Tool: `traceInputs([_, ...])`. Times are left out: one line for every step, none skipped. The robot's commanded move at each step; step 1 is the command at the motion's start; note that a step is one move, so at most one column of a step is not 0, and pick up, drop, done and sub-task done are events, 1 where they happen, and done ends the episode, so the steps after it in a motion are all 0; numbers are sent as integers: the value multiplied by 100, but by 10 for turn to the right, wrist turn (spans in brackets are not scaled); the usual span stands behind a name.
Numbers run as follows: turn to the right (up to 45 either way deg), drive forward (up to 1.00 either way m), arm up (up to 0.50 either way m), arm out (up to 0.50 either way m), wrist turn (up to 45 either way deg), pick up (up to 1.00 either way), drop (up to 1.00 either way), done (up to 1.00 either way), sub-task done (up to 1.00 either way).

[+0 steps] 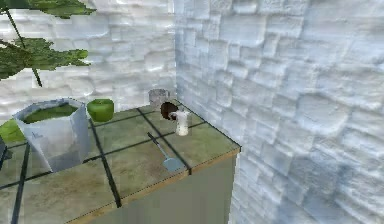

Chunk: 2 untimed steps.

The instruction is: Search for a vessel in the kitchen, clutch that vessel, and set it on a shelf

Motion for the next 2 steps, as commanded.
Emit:
traceInputs([60,0,0,0,0,0,0,0,0])
traceInputs([0,30,0,0,0,0,0,0,0])
